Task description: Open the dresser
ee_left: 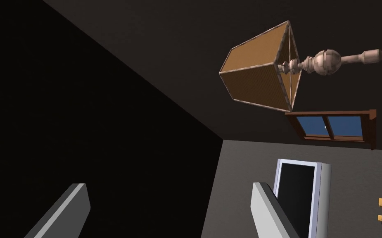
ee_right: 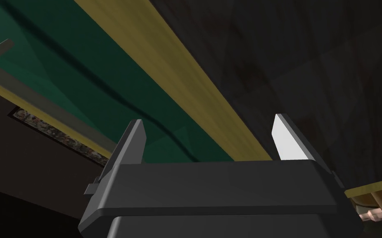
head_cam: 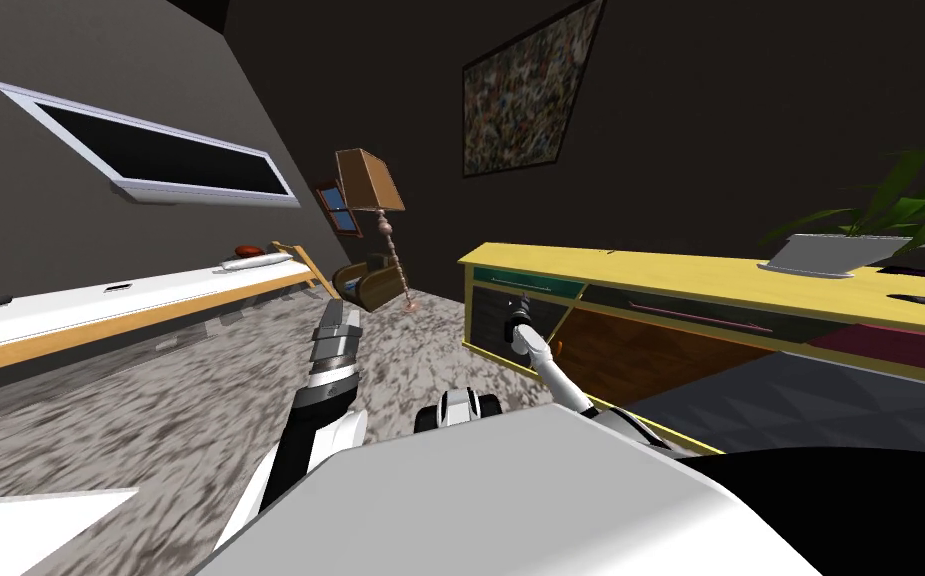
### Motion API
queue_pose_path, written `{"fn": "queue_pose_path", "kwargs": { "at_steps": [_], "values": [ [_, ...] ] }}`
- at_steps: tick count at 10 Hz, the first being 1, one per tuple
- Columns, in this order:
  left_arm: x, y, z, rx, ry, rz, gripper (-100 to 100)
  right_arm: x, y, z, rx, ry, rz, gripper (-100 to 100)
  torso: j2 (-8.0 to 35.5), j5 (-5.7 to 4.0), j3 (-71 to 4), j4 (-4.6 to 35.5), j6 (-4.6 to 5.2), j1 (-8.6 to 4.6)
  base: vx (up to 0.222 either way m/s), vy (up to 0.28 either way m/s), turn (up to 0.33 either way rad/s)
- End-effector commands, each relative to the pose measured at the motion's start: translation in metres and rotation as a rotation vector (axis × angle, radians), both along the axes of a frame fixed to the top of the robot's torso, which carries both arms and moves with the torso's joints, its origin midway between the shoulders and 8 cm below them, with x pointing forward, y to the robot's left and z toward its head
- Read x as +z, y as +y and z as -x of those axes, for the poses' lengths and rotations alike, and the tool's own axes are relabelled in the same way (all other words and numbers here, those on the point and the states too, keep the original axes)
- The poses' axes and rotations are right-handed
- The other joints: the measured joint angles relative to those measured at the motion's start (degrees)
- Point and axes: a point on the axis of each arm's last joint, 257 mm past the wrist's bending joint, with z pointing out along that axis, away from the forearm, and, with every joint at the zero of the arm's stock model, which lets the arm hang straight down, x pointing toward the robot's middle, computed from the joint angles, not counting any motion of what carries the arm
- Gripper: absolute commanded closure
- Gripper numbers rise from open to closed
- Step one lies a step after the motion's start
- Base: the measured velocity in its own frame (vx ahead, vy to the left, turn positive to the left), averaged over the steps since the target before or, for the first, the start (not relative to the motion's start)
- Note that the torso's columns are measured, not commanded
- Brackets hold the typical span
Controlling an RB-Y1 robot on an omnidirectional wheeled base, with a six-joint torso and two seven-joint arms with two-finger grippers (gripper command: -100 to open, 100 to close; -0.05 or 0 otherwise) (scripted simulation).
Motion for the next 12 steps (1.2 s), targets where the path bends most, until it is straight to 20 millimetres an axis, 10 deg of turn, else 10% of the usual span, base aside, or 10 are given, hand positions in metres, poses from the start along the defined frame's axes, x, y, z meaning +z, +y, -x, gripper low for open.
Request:
{"fn": "queue_pose_path", "kwargs": {
  "at_steps": [1,7,12],
  "values": [
    [0.000,0.000,0.000,0.000,0.000,0.000,0,-0.005,0.036,0.013,0.029,0.014,0.017,-100,-0.08,-0.01,-0.06,-0.03,-0.04,0.01,0.121,-0.091,-0.133],
    [0.000,0.000,0.000,0.000,0.000,0.000,0,0.020,0.104,0.046,0.055,-0.017,-0.002,-100,0.03,0.01,0.00,0.00,-0.05,0.12,0.106,-0.089,-0.115],
    [0.000,0.000,0.000,0.000,0.000,0.000,0,0.036,0.123,0.063,0.045,-0.032,-0.030,-100,0.13,0.27,-0.02,0.47,0.07,0.06,0.057,-0.049,-0.049]
  ]
}}
